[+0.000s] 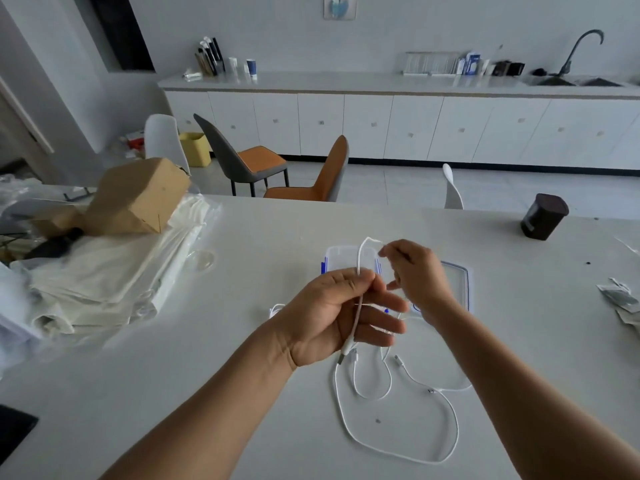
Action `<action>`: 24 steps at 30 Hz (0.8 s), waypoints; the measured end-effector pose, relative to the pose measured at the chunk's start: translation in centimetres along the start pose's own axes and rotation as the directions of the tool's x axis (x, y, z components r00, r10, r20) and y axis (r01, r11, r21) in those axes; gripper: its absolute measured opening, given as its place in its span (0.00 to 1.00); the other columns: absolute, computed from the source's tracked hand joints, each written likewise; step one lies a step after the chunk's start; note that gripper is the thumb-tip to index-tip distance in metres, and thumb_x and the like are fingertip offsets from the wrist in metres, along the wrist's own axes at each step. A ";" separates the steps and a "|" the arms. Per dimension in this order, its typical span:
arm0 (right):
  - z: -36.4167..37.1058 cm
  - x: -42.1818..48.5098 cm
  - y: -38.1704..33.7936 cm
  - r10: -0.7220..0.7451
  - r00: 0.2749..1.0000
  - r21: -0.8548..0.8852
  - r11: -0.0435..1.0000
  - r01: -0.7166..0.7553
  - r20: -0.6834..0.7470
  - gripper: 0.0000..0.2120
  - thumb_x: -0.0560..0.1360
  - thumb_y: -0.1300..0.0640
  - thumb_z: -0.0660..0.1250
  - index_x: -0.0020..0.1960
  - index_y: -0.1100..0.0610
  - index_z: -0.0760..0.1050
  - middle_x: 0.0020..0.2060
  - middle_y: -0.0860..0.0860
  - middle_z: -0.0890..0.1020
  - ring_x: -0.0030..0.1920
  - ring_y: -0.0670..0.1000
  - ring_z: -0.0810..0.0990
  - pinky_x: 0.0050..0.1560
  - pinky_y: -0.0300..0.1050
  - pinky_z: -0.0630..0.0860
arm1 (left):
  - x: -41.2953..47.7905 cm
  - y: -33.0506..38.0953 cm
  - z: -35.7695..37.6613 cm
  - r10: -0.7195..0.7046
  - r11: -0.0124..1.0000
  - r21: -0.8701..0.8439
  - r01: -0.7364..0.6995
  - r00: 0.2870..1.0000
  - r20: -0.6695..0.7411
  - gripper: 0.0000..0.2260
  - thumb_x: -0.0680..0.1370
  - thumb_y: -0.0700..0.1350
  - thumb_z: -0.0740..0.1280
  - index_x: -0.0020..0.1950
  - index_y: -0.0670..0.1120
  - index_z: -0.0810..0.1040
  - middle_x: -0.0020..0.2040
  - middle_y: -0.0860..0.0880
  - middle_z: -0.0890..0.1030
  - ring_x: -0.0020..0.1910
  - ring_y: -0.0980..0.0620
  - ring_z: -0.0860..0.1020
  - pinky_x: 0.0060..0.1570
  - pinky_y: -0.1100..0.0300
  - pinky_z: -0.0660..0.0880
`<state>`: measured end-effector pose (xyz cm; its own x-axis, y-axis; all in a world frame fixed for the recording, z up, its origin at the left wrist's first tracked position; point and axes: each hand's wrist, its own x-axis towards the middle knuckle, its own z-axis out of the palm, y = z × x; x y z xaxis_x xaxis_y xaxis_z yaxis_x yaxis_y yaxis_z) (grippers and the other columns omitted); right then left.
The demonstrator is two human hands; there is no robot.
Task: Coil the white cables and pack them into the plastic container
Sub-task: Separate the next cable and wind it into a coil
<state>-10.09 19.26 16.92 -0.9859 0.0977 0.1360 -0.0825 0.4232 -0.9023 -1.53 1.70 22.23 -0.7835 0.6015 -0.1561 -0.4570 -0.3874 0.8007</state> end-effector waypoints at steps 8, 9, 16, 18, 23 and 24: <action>2.2 -6.5 -0.5 0.025 0.946 -0.085 0.996 0.003 0.324 0.14 0.70 0.58 0.54 0.34 0.42 0.71 0.29 0.44 0.71 0.30 0.45 0.70 0.29 0.40 0.71 | 1.5 -0.8 0.0 0.136 0.977 -0.165 -0.135 0.991 -0.004 0.23 0.70 0.22 0.48 0.36 0.42 0.78 0.50 0.37 0.85 0.46 0.40 0.85 0.44 0.53 0.83; 2.1 -7.0 -0.7 -0.001 0.942 -0.089 0.995 0.033 0.336 0.15 0.73 0.61 0.56 0.36 0.42 0.72 0.33 0.43 0.71 0.32 0.43 0.69 0.30 0.32 0.69 | 1.5 -0.9 0.0 0.132 0.981 -0.145 -0.128 0.991 0.015 0.23 0.68 0.22 0.48 0.37 0.42 0.78 0.49 0.36 0.85 0.48 0.39 0.85 0.46 0.52 0.82; 0.0 -8.3 -0.5 -0.148 0.911 -0.175 0.957 0.229 0.384 0.20 0.77 0.59 0.67 0.32 0.38 0.72 0.24 0.42 0.70 0.29 0.45 0.61 0.29 0.36 0.62 | 2.0 -0.5 0.3 0.064 0.995 -0.076 -0.070 0.994 -0.086 0.22 0.62 0.29 0.50 0.39 0.40 0.83 0.31 0.42 0.78 0.20 0.51 0.68 0.22 0.68 0.55; -0.3 -7.6 0.1 -0.124 0.956 -0.202 0.963 0.181 0.265 0.15 0.76 0.57 0.65 0.33 0.42 0.72 0.23 0.43 0.71 0.28 0.45 0.62 0.30 0.36 0.63 | 1.8 -0.8 0.4 0.000 1.000 -0.007 -0.001 0.994 -0.106 0.21 0.66 0.30 0.50 0.37 0.39 0.83 0.28 0.41 0.77 0.17 0.52 0.66 0.24 0.66 0.52; -2.2 -5.4 1.2 0.038 0.997 -0.006 0.999 -0.038 -0.060 0.09 0.79 0.60 0.65 0.43 0.54 0.82 0.26 0.40 0.78 0.29 0.42 0.72 0.32 0.36 0.66 | 1.0 -2.1 0.4 -0.219 0.956 0.135 0.261 0.939 -0.263 0.23 0.76 0.48 0.53 0.49 0.37 0.84 0.27 0.41 0.76 0.17 0.51 0.60 0.24 0.63 0.51; -2.5 -5.2 1.5 0.051 0.996 -0.015 0.999 -0.052 -0.078 0.09 0.79 0.60 0.65 0.44 0.55 0.82 0.24 0.38 0.76 0.27 0.41 0.71 0.31 0.35 0.64 | 0.9 -2.4 0.2 -0.223 0.961 0.100 0.257 0.936 -0.271 0.27 0.78 0.53 0.52 0.50 0.36 0.83 0.26 0.41 0.76 0.17 0.51 0.60 0.24 0.63 0.51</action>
<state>-4.68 21.67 15.90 -0.9745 0.1889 0.1212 -0.0287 0.4307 -0.9021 -1.10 3.31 20.31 -0.7461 0.4601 -0.4813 -0.5989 -0.1480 0.7870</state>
